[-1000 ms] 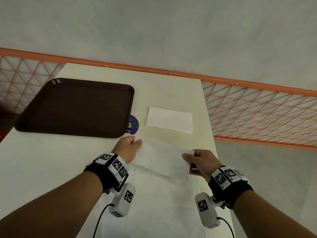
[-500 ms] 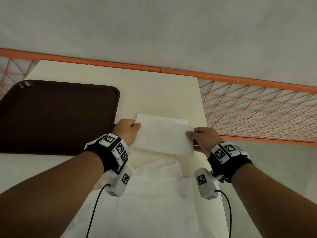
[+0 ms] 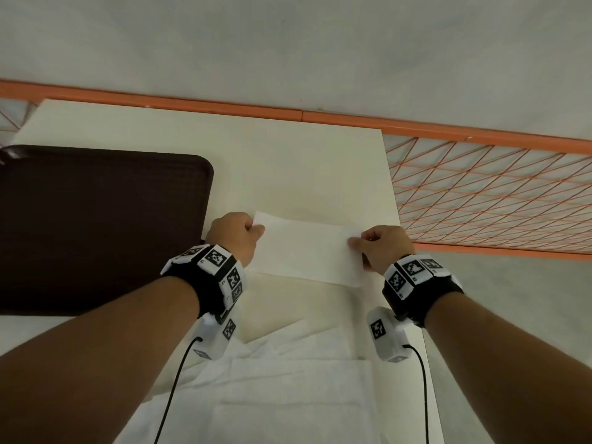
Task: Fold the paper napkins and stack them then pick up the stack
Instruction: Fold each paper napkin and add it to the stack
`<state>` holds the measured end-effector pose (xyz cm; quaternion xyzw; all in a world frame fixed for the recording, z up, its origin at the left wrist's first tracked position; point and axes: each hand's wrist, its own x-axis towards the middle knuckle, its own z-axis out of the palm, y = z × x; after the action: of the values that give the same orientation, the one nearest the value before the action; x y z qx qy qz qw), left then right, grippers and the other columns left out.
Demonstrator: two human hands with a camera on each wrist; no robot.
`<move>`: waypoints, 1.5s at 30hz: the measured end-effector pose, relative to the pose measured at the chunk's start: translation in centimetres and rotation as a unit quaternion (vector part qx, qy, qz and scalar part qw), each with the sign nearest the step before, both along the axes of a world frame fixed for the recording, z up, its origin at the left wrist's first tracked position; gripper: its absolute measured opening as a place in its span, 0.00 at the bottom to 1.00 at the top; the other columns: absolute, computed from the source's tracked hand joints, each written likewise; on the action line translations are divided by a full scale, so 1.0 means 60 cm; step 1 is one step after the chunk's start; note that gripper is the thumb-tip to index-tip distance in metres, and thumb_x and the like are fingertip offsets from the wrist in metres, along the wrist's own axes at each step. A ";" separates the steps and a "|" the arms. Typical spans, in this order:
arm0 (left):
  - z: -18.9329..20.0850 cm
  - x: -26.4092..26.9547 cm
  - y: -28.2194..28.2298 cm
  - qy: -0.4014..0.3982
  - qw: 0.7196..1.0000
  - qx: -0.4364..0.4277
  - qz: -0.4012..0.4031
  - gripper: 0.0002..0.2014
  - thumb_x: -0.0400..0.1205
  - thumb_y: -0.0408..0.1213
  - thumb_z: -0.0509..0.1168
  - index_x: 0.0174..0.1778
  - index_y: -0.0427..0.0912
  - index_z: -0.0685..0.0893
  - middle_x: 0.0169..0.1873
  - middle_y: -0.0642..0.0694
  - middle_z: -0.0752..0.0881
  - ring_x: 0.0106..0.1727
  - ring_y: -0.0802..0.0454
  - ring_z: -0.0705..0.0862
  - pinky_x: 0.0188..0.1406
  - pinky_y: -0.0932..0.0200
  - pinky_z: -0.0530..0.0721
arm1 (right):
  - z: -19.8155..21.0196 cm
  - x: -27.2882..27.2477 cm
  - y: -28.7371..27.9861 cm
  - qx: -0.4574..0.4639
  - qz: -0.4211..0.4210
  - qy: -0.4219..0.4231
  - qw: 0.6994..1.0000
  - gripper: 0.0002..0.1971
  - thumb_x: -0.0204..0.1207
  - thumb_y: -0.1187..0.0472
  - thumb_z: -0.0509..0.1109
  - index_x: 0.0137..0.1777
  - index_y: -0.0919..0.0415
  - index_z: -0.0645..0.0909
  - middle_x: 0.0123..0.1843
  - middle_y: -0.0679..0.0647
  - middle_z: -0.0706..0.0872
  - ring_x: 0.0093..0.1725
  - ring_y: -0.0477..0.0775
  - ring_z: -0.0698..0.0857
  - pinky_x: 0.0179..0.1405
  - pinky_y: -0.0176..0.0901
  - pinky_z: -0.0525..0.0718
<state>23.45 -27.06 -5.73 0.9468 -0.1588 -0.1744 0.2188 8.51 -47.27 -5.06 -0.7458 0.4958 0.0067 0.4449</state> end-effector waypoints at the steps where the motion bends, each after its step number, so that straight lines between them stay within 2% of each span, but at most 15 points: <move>1: -0.003 0.000 0.001 -0.002 1.000 0.001 0.005 0.15 0.82 0.47 0.64 0.36 0.41 0.80 0.35 0.42 0.83 0.39 0.43 0.80 0.38 0.54 0.76 | -0.002 0.000 -0.001 -0.009 0.004 0.008 1.000 0.09 0.71 0.55 0.78 0.39 0.57 0.82 0.30 0.56 0.87 0.33 0.60 0.89 0.46 0.56 0.90; 4: -0.006 -0.002 0.001 -0.012 0.999 0.025 0.023 0.15 0.82 0.51 0.62 0.49 0.41 0.83 0.47 0.44 0.85 0.48 0.44 0.82 0.41 0.55 0.74 | -0.004 -0.002 -0.003 -0.050 0.021 0.041 0.998 0.13 0.72 0.49 0.76 0.49 0.57 0.83 0.38 0.56 0.90 0.40 0.58 0.90 0.47 0.48 0.88; 7: 0.000 -0.001 -0.001 -0.021 0.995 0.097 -0.002 0.23 0.83 0.57 0.57 0.53 0.39 0.82 0.53 0.40 0.84 0.54 0.40 0.82 0.41 0.53 0.73 | 0.005 -0.003 -0.002 -0.107 0.045 0.108 0.987 0.22 0.74 0.41 0.71 0.58 0.58 0.81 0.51 0.55 0.88 0.53 0.59 0.85 0.49 0.44 0.80; 11: 0.017 -0.014 -0.009 -0.020 0.986 0.158 -0.050 0.25 0.83 0.58 0.58 0.54 0.35 0.82 0.53 0.38 0.84 0.54 0.39 0.84 0.41 0.53 0.74 | 0.011 0.000 0.007 -0.124 0.087 0.177 0.972 0.25 0.74 0.38 0.69 0.51 0.63 0.84 0.50 0.59 0.89 0.48 0.61 0.85 0.41 0.43 0.77; 13: 0.025 -0.022 -0.016 -0.015 0.984 0.170 -0.051 0.24 0.83 0.55 0.60 0.56 0.35 0.81 0.54 0.37 0.85 0.55 0.39 0.84 0.41 0.53 0.75 | 0.010 0.004 0.015 -0.122 0.100 0.186 0.970 0.23 0.74 0.41 0.71 0.53 0.63 0.83 0.51 0.59 0.88 0.49 0.62 0.85 0.41 0.43 0.77; 18: 0.036 -0.025 -0.020 0.009 0.984 0.177 -0.032 0.20 0.83 0.51 0.63 0.51 0.34 0.82 0.52 0.37 0.86 0.52 0.40 0.85 0.38 0.54 0.75 | 0.017 0.015 0.028 -0.133 0.116 0.205 0.963 0.20 0.76 0.46 0.71 0.55 0.64 0.82 0.53 0.60 0.86 0.51 0.62 0.85 0.42 0.43 0.77; 25: 0.044 -0.031 -0.012 0.016 0.984 0.175 -0.036 0.22 0.84 0.53 0.61 0.55 0.33 0.82 0.54 0.37 0.86 0.54 0.39 0.85 0.40 0.54 0.76 | 0.022 0.008 0.027 -0.142 0.117 0.213 0.960 0.24 0.74 0.42 0.72 0.56 0.65 0.84 0.54 0.61 0.88 0.52 0.63 0.86 0.42 0.43 0.79; 30: 0.063 -0.037 0.012 -0.011 0.981 0.182 -0.062 0.23 0.84 0.55 0.60 0.54 0.35 0.81 0.54 0.38 0.84 0.54 0.39 0.84 0.39 0.54 0.75 | 0.057 -0.021 0.040 -0.166 0.135 0.206 0.955 0.27 0.77 0.40 0.68 0.66 0.61 0.77 0.62 0.59 0.83 0.60 0.62 0.83 0.49 0.48 0.78; 33: 0.069 -0.046 0.037 -0.019 0.981 0.172 -0.086 0.22 0.83 0.55 0.59 0.57 0.38 0.80 0.55 0.40 0.83 0.54 0.40 0.83 0.41 0.53 0.76 | 0.079 -0.041 0.067 -0.180 0.167 0.176 0.953 0.22 0.77 0.42 0.67 0.64 0.56 0.77 0.60 0.55 0.84 0.58 0.59 0.83 0.49 0.46 0.78; 35: 0.075 -0.058 0.056 -0.017 0.981 0.162 -0.102 0.20 0.82 0.55 0.60 0.54 0.40 0.82 0.53 0.42 0.84 0.51 0.41 0.84 0.42 0.52 0.80 | 0.089 -0.058 0.095 -0.175 0.198 0.145 0.954 0.17 0.76 0.44 0.69 0.59 0.53 0.80 0.56 0.52 0.85 0.54 0.56 0.84 0.50 0.45 0.81; 37: 0.083 -0.075 0.077 -0.007 0.982 0.147 -0.115 0.18 0.82 0.54 0.62 0.52 0.41 0.83 0.50 0.43 0.86 0.50 0.42 0.84 0.46 0.51 0.83 | 0.096 -0.081 0.129 -0.155 0.250 0.124 0.948 0.13 0.76 0.46 0.70 0.55 0.52 0.82 0.53 0.51 0.86 0.50 0.54 0.84 0.50 0.44 0.82; 39: 0.089 -0.096 0.098 0.017 0.981 0.135 -0.137 0.15 0.81 0.52 0.63 0.49 0.42 0.85 0.48 0.44 0.87 0.50 0.43 0.85 0.49 0.51 0.85 | 0.100 -0.107 0.166 -0.132 0.330 0.119 0.927 0.11 0.76 0.48 0.71 0.55 0.51 0.83 0.52 0.50 0.87 0.49 0.52 0.83 0.50 0.40 0.80; 42: 0.092 -0.129 0.131 0.046 0.977 0.131 -0.160 0.11 0.80 0.51 0.65 0.44 0.48 0.84 0.47 0.46 0.86 0.50 0.45 0.84 0.53 0.50 0.85 | 0.094 -0.147 0.225 -0.093 0.427 0.127 0.891 0.13 0.75 0.48 0.72 0.57 0.51 0.84 0.54 0.49 0.87 0.52 0.51 0.84 0.53 0.40 0.81; 45: 0.089 -0.156 0.160 0.055 0.976 0.131 -0.166 0.07 0.80 0.49 0.65 0.43 0.50 0.84 0.48 0.47 0.86 0.51 0.46 0.84 0.54 0.51 0.85 | 0.073 -0.175 0.273 -0.077 0.461 0.141 0.873 0.21 0.72 0.43 0.73 0.63 0.49 0.81 0.60 0.47 0.84 0.57 0.50 0.83 0.57 0.42 0.80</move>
<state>14.10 -17.44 -0.42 0.9167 -0.2776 -0.2791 0.0687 -2.01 -30.91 -0.68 -0.9128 0.1524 0.2780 0.2576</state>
